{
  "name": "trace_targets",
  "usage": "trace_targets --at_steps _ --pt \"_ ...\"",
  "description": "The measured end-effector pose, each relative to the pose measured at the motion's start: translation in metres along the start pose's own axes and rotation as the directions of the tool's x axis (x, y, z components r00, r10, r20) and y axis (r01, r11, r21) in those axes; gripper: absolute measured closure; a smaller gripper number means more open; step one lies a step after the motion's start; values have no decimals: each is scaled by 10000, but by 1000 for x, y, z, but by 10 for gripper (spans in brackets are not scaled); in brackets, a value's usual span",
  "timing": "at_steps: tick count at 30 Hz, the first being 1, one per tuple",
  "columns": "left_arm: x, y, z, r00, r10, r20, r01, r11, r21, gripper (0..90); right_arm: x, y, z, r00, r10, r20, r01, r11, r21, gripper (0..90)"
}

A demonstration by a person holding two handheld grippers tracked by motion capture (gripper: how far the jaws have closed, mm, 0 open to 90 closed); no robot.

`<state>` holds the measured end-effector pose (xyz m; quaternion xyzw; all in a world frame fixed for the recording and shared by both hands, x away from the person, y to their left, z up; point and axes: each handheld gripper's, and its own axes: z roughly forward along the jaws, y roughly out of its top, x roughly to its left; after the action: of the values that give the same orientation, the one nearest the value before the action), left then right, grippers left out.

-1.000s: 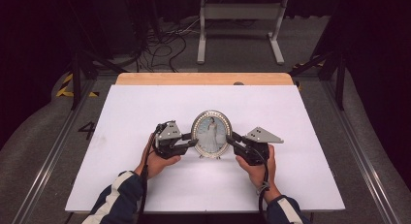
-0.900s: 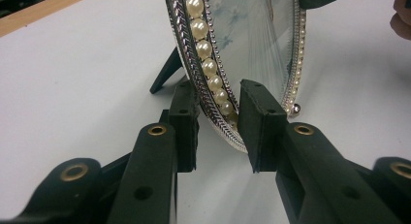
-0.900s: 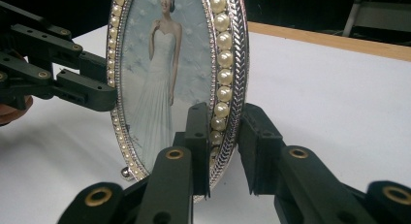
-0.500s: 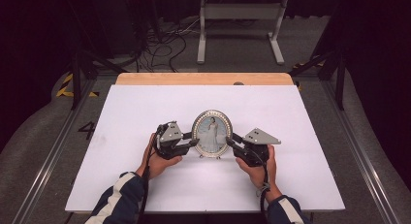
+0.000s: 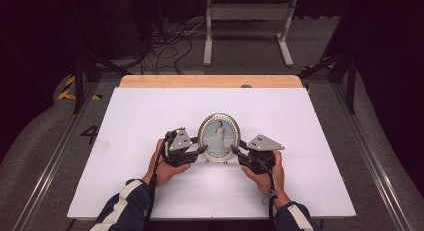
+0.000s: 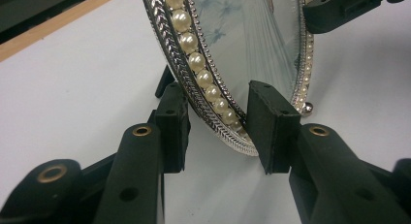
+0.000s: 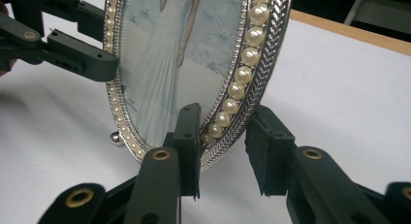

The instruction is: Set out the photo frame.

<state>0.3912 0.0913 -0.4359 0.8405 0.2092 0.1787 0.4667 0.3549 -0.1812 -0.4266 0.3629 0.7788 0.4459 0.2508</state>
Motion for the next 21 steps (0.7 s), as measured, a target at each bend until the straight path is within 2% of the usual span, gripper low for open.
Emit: trace_targets --at_steps 5,8,12,16,21 --pt "3 -1 -3 9997 -35 -224 36 10000 56 522 1 2 -2 9997 -229 17 229 9997 87 651" --pt "3 -1 -9 9995 156 -257 -157 9999 -20 496 1 3 -6 9990 -452 61 451 9990 72 638" --pt "1 1 -15 9974 534 -492 -532 9986 67 456 1 4 -10 9982 -590 91 589 9982 80 632" --pt "-1 2 -18 9951 825 -554 -814 9965 211 418 2 5 -11 9962 -858 118 856 9962 178 607" --pt "-1 2 -20 9934 1038 -494 -1017 9939 437 354 3 7 -13 9888 -1489 88 1485 9882 389 555"
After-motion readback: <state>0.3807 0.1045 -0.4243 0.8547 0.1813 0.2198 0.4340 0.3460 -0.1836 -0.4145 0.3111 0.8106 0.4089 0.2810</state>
